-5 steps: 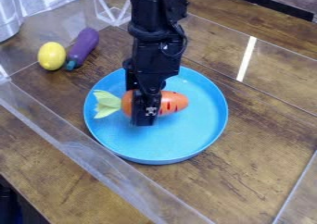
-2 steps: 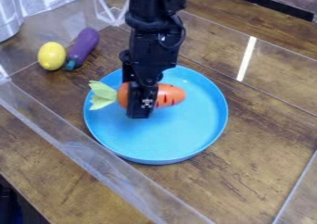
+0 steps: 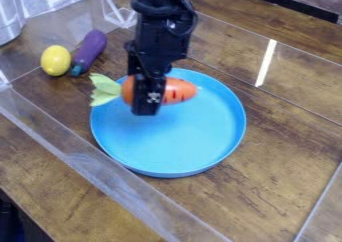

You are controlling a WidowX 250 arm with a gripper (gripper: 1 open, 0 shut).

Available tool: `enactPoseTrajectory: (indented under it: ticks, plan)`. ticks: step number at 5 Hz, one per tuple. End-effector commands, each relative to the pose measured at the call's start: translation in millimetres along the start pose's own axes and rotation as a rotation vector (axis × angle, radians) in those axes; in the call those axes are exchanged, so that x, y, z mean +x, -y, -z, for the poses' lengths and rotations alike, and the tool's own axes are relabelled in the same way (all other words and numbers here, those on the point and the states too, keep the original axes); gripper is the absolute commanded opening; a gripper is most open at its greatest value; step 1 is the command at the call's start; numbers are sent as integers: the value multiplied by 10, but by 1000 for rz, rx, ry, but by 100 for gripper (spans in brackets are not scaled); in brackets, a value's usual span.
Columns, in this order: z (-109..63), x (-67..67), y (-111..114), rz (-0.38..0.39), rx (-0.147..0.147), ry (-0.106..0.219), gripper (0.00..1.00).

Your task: Remove the carrot from inside the blue tray and put it on the table

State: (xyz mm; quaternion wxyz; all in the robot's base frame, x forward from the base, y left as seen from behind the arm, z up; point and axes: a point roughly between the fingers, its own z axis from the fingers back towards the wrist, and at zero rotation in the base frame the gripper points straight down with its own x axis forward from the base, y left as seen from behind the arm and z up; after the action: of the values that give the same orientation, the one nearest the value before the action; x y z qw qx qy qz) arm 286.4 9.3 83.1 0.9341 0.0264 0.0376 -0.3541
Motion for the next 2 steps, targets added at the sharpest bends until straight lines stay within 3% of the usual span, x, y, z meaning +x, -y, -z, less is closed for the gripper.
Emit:
enactPoseTrajectory:
  ticks: [1, 2]
  plan:
    - [-342, -99, -244, -28, 89, 57, 0]
    - [-514, -103, -331, -19, 126, 52, 0]
